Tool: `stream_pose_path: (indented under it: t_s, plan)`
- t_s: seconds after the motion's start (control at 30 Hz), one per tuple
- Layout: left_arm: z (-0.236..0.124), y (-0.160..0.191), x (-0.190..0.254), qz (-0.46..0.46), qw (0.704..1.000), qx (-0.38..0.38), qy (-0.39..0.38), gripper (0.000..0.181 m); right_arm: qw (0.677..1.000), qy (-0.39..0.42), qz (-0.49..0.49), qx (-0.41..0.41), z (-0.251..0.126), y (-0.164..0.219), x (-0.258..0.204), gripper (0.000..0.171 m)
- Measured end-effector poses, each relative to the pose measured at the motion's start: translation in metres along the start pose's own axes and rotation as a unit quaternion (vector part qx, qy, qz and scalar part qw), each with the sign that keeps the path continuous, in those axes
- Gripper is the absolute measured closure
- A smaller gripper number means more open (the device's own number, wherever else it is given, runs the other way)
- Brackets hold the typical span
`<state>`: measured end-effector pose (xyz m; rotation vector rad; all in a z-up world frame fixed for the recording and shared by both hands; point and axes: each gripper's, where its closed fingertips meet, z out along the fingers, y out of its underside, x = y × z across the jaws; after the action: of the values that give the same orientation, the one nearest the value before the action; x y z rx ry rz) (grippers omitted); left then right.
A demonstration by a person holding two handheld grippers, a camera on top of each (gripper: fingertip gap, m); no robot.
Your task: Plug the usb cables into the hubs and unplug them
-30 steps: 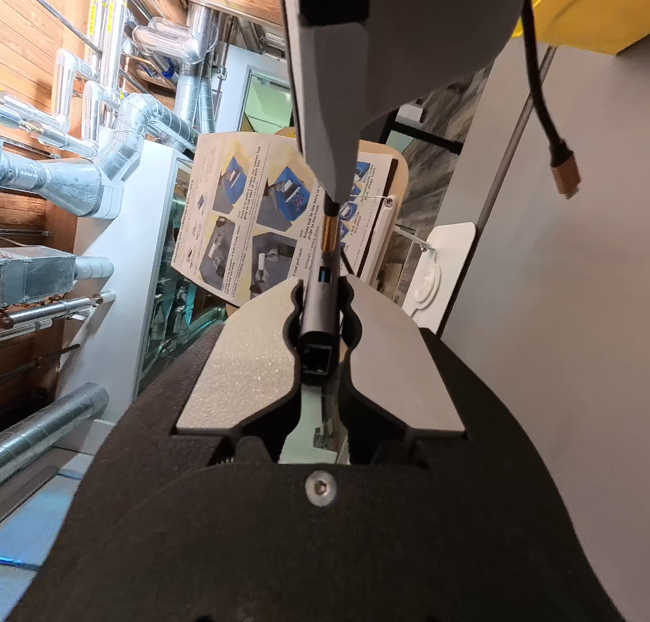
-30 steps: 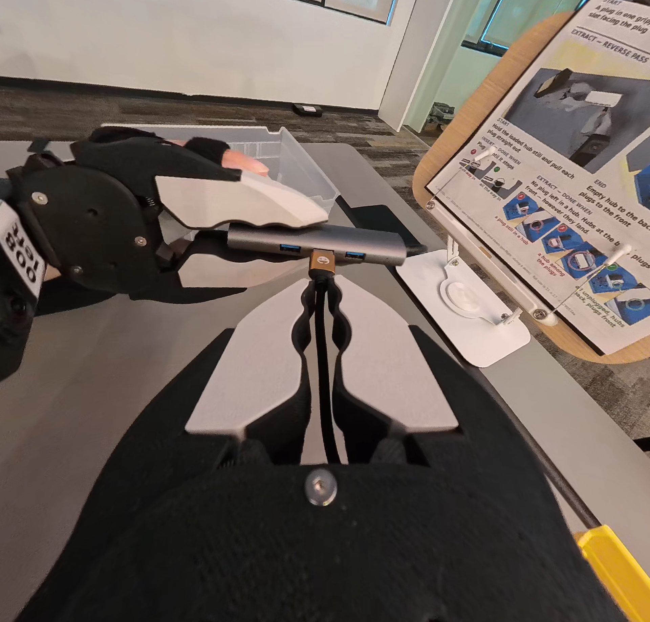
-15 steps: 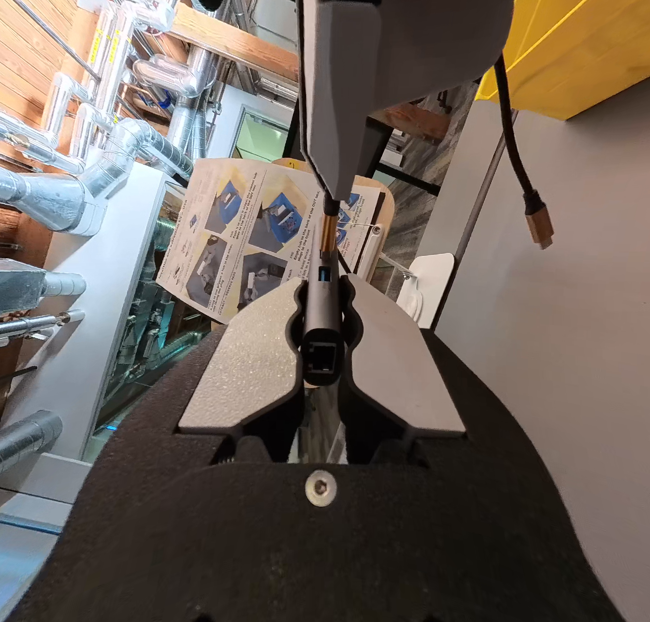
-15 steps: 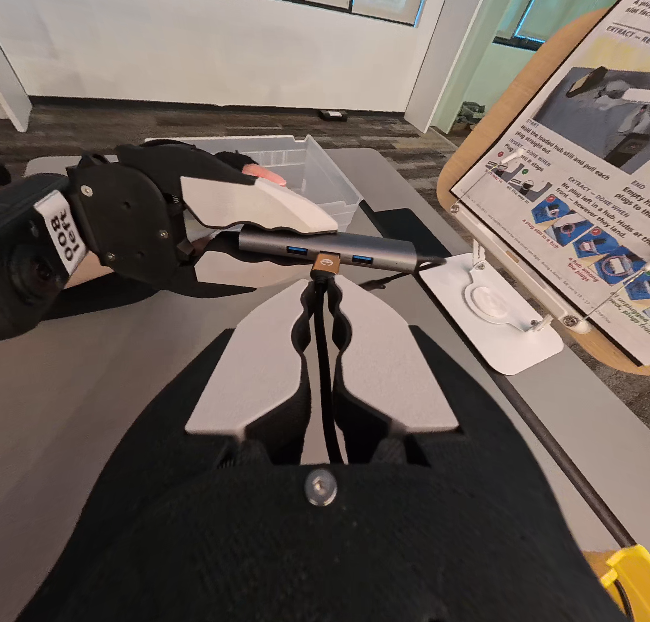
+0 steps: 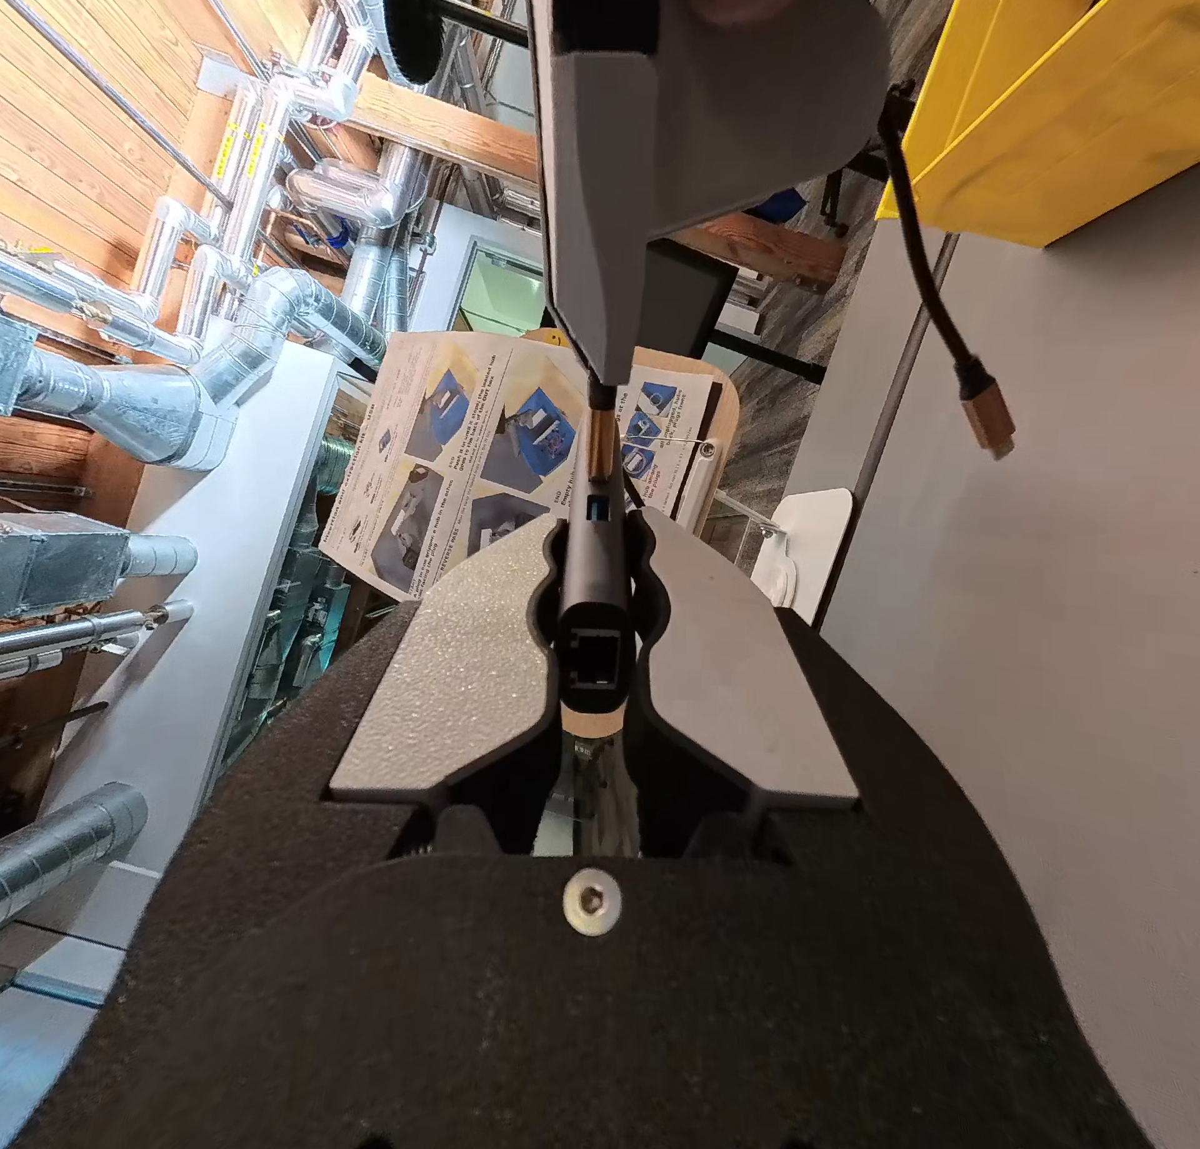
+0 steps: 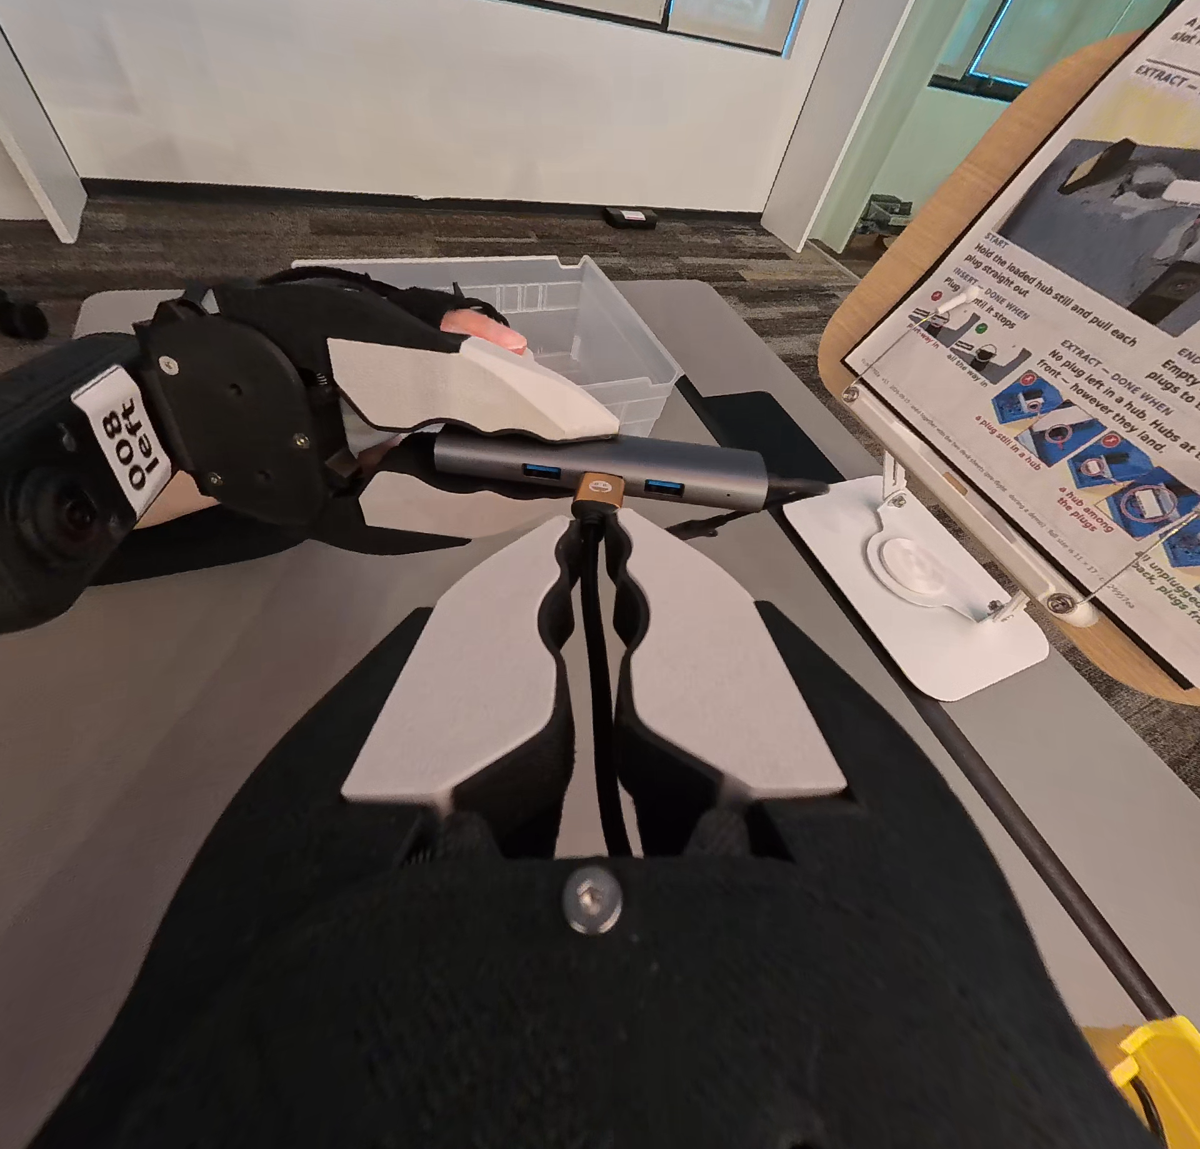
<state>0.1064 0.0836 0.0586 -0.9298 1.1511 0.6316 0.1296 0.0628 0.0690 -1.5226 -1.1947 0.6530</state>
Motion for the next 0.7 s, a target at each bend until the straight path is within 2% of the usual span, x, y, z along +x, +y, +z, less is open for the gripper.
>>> stream_pose_path:
  t_s: [0.7]
  plan:
    - [-0.0009, -0.0066, -0.0001, 0.022, 1.0, -0.001, 0.005, 0.164, 1.0, 0.004, 0.012, -0.006, -0.0025, 0.0042, 0.0068, 0.162]
